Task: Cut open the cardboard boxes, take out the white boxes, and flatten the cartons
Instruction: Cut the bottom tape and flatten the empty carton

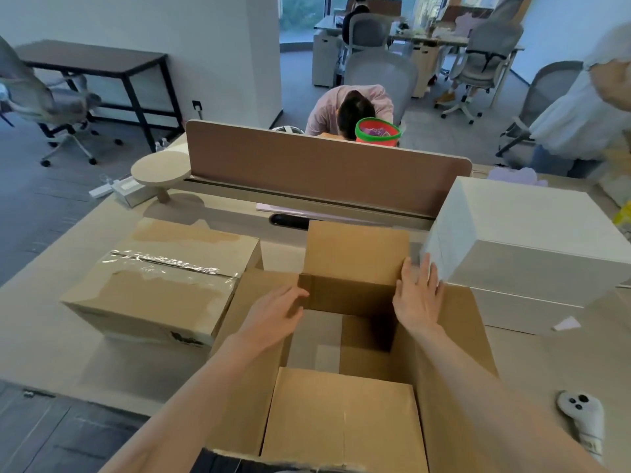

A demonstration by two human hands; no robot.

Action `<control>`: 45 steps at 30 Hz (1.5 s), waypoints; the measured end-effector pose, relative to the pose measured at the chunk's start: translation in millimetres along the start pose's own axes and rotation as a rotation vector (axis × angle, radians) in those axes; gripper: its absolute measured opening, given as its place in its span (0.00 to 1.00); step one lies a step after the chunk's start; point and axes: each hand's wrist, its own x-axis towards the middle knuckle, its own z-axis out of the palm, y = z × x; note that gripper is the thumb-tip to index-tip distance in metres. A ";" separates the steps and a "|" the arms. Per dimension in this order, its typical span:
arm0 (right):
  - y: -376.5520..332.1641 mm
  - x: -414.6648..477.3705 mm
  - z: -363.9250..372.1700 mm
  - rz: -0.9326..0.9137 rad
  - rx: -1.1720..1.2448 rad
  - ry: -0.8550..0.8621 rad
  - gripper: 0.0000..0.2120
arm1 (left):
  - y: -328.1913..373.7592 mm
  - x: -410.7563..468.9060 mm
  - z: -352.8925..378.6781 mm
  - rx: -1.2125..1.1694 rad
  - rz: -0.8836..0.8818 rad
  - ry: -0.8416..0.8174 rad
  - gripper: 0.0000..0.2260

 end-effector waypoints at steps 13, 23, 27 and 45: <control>-5.2 -44.1 -14.3 -0.072 0.004 -0.158 0.25 | 1.5 -29.8 8.2 0.283 0.287 -0.423 0.19; -29.2 -157.1 -59.7 -0.185 0.386 -0.485 0.19 | 5.7 -43.9 -4.5 0.028 0.279 -0.362 0.08; -35.4 -173.0 -72.2 -0.253 0.313 -0.406 0.20 | 10.7 -53.8 -12.1 -0.014 0.287 -0.276 0.05; -3.5 -197.1 -177.1 -0.444 0.560 0.054 0.05 | 89.4 -158.9 -57.4 -0.003 -0.068 0.443 0.44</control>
